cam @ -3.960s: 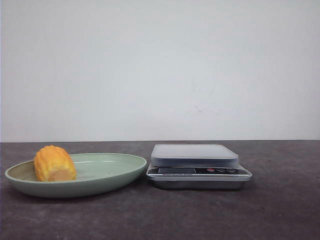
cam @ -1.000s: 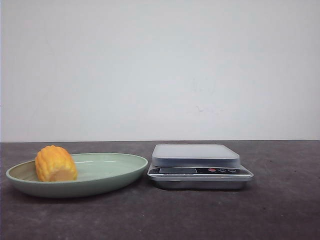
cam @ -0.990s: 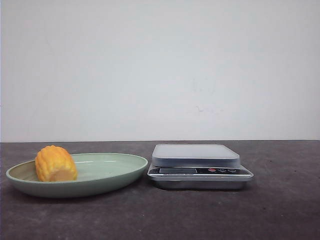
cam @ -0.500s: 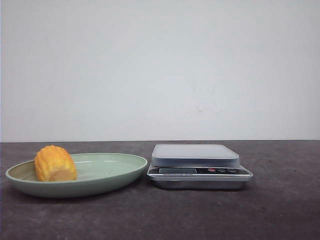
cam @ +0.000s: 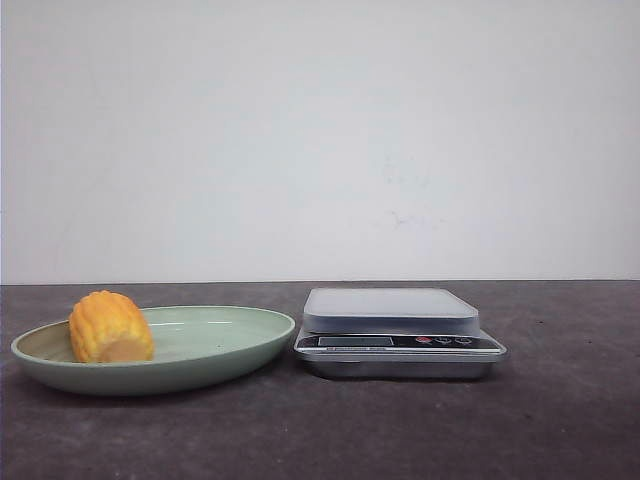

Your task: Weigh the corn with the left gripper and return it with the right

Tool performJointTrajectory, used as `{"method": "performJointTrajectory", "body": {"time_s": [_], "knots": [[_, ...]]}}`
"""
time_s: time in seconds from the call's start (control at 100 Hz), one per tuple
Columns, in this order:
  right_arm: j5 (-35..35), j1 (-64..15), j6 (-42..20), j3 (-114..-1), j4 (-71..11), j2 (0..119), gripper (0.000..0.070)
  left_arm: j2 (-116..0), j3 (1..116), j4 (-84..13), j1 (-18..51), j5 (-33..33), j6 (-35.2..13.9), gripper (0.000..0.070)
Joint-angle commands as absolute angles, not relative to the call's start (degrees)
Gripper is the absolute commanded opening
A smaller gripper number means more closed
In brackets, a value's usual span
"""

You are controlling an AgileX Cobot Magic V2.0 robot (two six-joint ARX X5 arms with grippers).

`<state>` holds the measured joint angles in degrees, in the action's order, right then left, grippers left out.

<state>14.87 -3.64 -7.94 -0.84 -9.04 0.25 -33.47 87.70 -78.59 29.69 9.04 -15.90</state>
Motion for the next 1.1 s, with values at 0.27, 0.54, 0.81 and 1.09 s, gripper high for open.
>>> {"method": "performJointTrajectory", "body": {"time_s": [0.27,0.54,0.81,1.09], "knots": [[15.0,-3.6,-8.2,-0.8,-9.0,0.2,0.0007,-33.4,85.9,-70.7,22.6,4.5,-7.8,0.0016],[15.0,-3.6,-8.2,-0.8,-9.0,0.2,0.0007,-26.3,62.6,-43.1,10.7,-23.0,-3.0,0.0015],[15.0,-3.6,-8.2,-0.8,-9.0,0.2,0.0007,-12.0,33.4,-20.1,3.6,-29.2,-10.3,0.0016],[15.0,-3.6,-8.2,-0.8,-9.0,0.2,0.0007,-0.2,14.6,-8.2,1.8,-27.0,-11.3,0.0016]]}}
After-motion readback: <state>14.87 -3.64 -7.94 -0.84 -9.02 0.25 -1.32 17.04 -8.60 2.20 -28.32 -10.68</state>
